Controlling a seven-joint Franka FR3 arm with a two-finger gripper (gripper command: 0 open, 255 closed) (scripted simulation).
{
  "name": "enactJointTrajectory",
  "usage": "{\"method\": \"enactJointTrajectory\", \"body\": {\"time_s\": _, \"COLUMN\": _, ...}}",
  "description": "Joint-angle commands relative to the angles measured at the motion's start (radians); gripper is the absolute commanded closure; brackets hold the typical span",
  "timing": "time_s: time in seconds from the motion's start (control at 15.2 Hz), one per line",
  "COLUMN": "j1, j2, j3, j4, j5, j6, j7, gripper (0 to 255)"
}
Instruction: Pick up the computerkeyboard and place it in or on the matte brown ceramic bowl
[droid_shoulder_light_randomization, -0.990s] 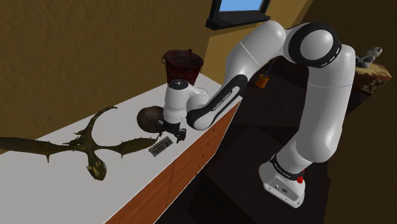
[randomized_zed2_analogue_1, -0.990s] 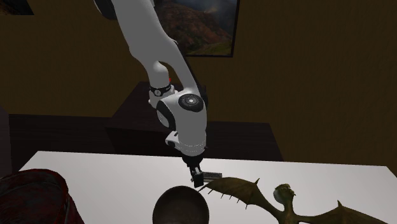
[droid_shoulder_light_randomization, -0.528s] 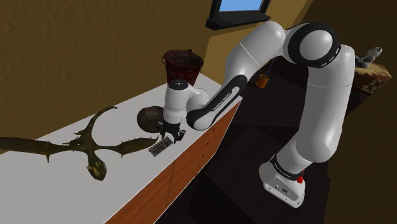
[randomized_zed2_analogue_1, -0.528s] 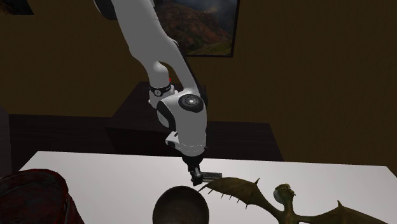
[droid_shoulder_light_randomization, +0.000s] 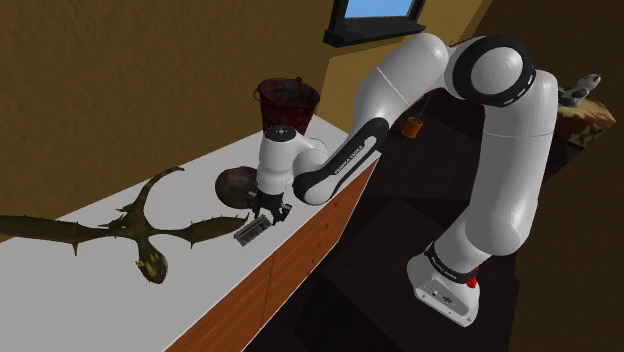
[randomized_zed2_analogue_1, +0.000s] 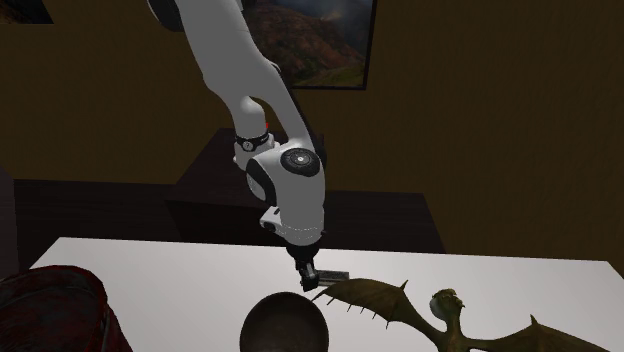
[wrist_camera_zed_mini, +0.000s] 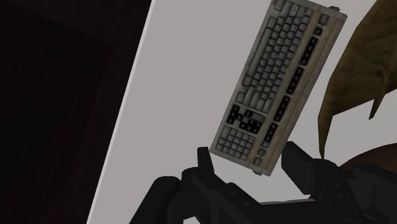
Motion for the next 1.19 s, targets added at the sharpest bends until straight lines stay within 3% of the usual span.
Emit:
{"method": "enactJointTrajectory", "body": {"time_s": 0.0, "j1": 0.000, "j2": 0.000, "j3": 0.000, "j4": 0.000, "j5": 0.000, "j6": 0.000, "j7": 0.000, "gripper": 255}}
{"method": "enactJointTrajectory", "body": {"time_s": 1.12, "j1": -0.117, "j2": -0.204, "j3": 0.152, "j4": -0.017, "j5": 0.210, "j6": -0.157, "j7": -0.148, "gripper": 255}}
